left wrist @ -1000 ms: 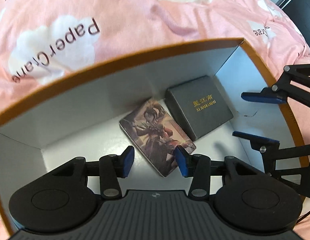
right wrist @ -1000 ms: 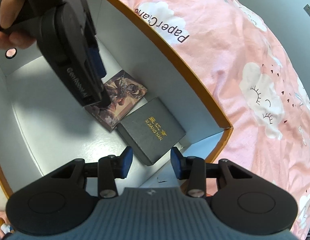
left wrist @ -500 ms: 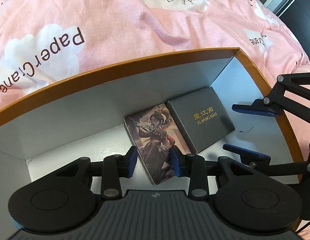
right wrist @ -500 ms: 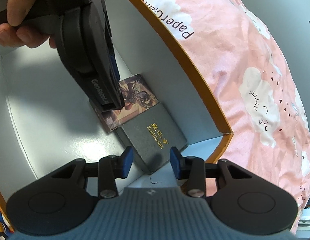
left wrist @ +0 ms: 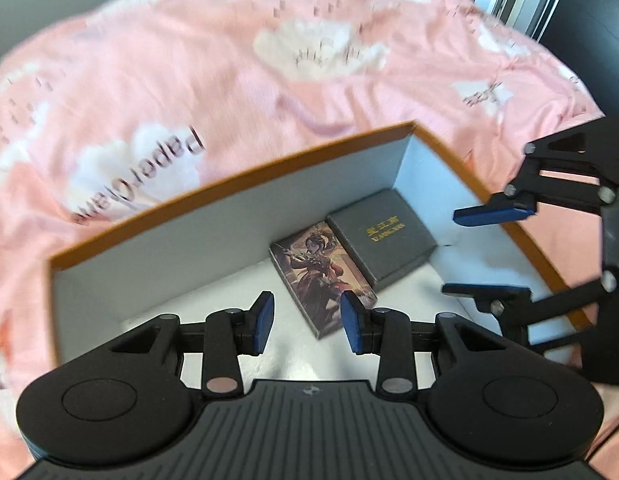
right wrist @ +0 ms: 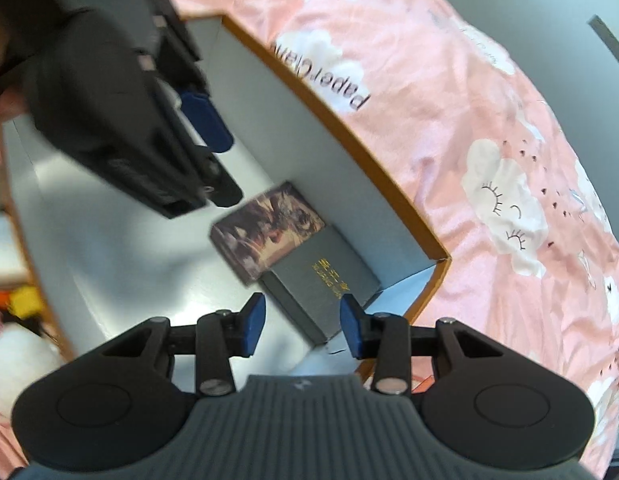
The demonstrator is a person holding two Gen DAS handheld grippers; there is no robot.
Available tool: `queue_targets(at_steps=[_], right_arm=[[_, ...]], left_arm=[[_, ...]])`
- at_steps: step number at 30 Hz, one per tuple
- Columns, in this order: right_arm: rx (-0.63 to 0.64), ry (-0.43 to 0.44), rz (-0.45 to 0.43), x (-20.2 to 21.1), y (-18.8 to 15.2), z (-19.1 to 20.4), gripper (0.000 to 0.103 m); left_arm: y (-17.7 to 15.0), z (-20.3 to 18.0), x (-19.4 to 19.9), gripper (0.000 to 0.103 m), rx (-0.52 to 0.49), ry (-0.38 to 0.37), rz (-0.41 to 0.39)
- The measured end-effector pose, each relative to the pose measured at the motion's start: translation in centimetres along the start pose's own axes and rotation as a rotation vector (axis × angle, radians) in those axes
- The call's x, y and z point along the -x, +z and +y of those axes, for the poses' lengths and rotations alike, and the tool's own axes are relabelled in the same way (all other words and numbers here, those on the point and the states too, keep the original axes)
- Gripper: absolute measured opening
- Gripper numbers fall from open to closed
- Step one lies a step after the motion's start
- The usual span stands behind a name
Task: Organize objects
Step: 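Withdraw both grippers from the orange box toward the pile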
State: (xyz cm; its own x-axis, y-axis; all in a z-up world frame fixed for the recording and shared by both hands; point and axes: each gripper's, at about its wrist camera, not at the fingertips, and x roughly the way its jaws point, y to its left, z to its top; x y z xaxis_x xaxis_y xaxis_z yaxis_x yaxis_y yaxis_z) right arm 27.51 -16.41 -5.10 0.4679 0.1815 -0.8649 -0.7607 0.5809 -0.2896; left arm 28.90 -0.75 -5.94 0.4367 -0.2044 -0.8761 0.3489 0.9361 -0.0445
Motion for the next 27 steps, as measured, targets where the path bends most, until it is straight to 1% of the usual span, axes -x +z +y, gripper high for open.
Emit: queue_targets(at_steps=[3,5,7,8,9,11,14,15,18,20,22,23,25,27], right_arm=[[-0.081,0.015,-0.072,2.5,-0.3,1.2,0.044],[-0.14,0.02,-0.138,4.4,-0.8,1.9,0.046],[-0.201,0.026,-0.209,6.0,-1.5,2.9,0.053],[-0.237,0.028,-0.242,6.9,-1.9,3.4,0.06],[-0.266,0.028,-0.262,7.4,-1.7,3.8,0.062],[-0.32,0.04,-0.298,8.4,-2.5,5.2,0.062],[-0.383,0.038,-0.333,9.2,-3.4,7.2,0.062],[-0.412,0.048,-0.333,9.8,-3.8,7.9,0.062],[-0.495,0.131,-0.309,9.9,-4.9,9.9,0.062],[-0.547,0.17,-0.279,10.6,-5.8,11.7,0.062],[-0.582,0.224,-0.232,10.3,-6.3,13.2,0.059],[-0.589,0.25,-0.21,10.0,-6.4,13.8,0.056],[-0.586,0.274,-0.164,9.8,-6.6,15.0,0.055],[-0.561,0.284,-0.131,9.7,-6.5,16.3,0.052]], left_arm=[[-2.0,-0.9,3.8,0.043,-0.01,0.006,-0.078],[-3.5,-1.4,6.4,0.043,-0.013,0.017,-0.132],[-5.2,-1.9,8.9,0.043,-0.001,0.019,-0.188],[-6.1,-2.1,9.9,0.043,0.012,0.01,-0.208],[-7.0,-2.2,10.8,0.043,0.027,-0.003,-0.22],[-8.8,-2.2,12.4,0.043,0.065,-0.013,-0.229],[-11.7,-2.5,13.7,0.043,0.109,0.025,-0.223],[-12.7,-2.7,13.7,0.043,0.128,0.048,-0.214],[-15.3,-3.0,13.2,0.043,0.185,0.094,-0.163],[-17.1,-3.2,13.1,0.043,0.226,0.096,-0.14],[-18.6,-3.4,12.9,0.043,0.251,0.074,-0.127],[-19.2,-3.5,12.8,0.043,0.26,0.059,-0.12],[-20.1,-3.7,12.7,0.043,0.273,0.046,-0.107],[-20.8,-3.8,12.7,0.043,0.287,0.071,-0.098]])
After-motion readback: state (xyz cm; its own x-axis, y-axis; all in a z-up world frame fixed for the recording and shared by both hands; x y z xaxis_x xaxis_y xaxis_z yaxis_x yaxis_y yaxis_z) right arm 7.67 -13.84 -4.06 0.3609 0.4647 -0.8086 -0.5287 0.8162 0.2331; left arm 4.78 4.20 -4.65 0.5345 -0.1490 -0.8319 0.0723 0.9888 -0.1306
